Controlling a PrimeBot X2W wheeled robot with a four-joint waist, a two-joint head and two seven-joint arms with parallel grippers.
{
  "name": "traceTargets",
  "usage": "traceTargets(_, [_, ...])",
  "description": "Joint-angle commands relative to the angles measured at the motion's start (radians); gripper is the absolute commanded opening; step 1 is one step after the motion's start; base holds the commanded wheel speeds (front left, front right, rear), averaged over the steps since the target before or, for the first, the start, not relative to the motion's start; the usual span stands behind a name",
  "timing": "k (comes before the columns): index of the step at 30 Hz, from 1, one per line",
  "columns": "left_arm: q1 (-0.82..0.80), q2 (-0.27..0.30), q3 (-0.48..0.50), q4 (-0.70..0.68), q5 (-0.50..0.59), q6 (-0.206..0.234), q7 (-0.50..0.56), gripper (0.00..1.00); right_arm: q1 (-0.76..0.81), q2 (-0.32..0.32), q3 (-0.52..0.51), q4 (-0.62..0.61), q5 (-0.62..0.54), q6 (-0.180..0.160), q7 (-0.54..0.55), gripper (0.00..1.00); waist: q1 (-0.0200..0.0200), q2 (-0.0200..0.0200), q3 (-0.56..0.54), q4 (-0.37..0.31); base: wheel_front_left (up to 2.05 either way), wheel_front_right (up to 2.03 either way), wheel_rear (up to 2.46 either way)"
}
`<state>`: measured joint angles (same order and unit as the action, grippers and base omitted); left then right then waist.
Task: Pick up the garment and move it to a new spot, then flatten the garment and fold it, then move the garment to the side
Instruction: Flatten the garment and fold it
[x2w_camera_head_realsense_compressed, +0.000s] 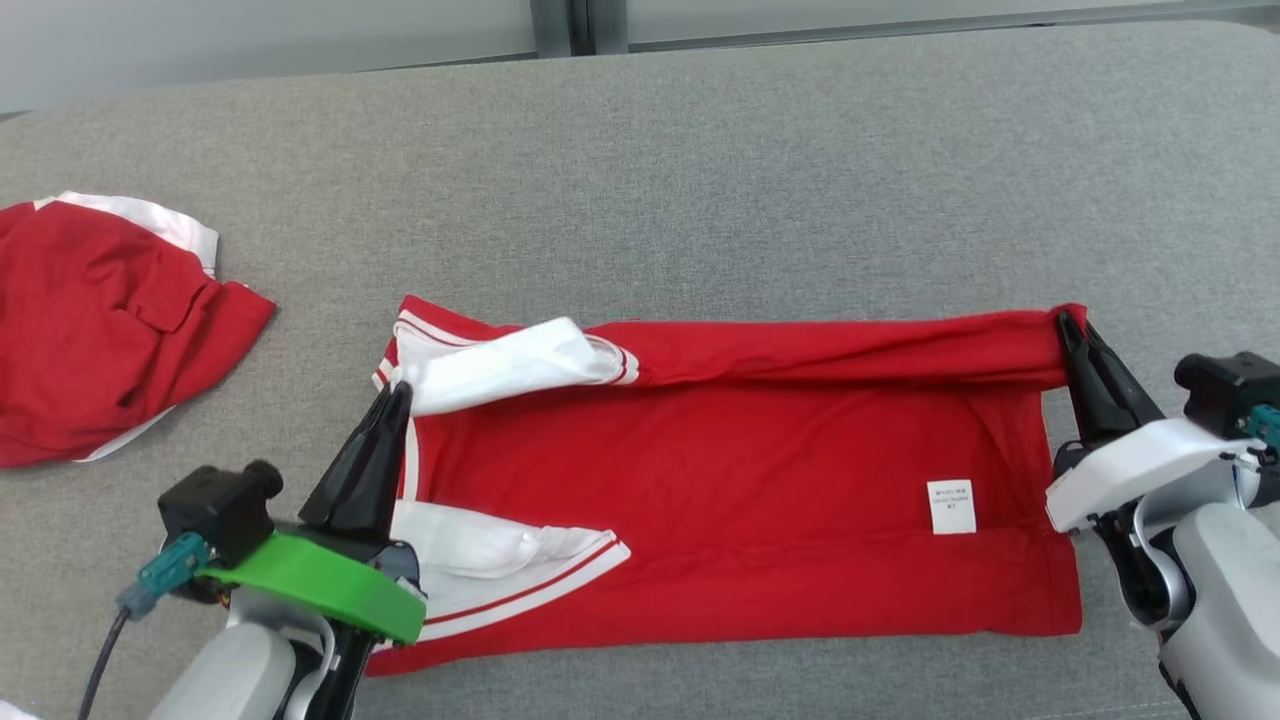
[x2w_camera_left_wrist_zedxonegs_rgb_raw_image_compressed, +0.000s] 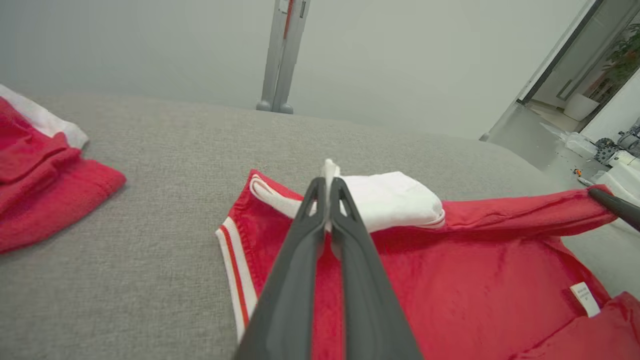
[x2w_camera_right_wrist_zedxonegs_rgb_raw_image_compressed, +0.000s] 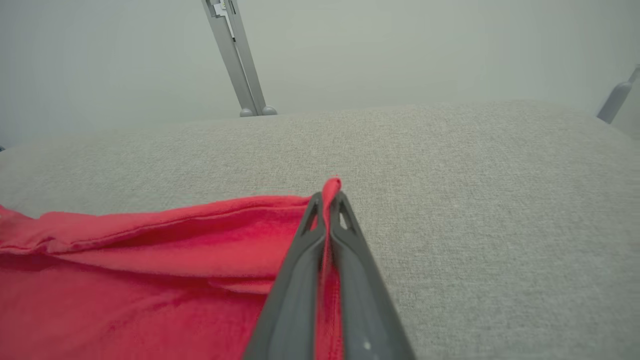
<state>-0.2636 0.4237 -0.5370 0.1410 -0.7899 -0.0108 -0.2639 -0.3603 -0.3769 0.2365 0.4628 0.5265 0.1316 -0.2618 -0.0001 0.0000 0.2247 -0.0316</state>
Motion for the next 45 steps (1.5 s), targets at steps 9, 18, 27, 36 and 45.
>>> traceTargets(9, [0.175,-0.059,0.096,-0.042,0.045,0.011,0.0,0.0,0.115,0.03,-0.063,-0.076,0.005,-0.002,-0.004,1.0,0.0001,0.0,-0.017,-0.003,0.0,0.0,0.0])
traceTargets(18, [0.234,-0.095,0.158,-0.032,0.133,0.036,0.0,1.0,0.183,0.046,-0.105,-0.132,0.017,-0.002,-0.004,1.0,0.0001,0.0,-0.035,0.003,0.0,0.0,0.0])
traceTargets(27, [0.257,-0.159,0.292,-0.07,0.288,0.038,0.0,1.0,0.217,0.057,-0.125,-0.094,0.005,-0.002,-0.004,1.0,0.0001,0.0,-0.058,0.004,0.0,0.0,0.0])
traceTargets(36, [0.267,-0.276,0.497,-0.115,0.476,-0.001,0.0,1.0,0.193,0.085,-0.108,0.016,0.019,-0.002,0.008,1.0,0.0001,0.0,-0.057,0.02,0.0,0.0,0.0])
traceTargets(45, [0.271,-0.348,0.626,-0.069,0.596,-0.07,0.0,1.0,0.175,0.116,-0.054,0.155,0.05,-0.002,0.004,1.0,0.0001,0.0,-0.053,0.036,0.0,0.0,0.0])
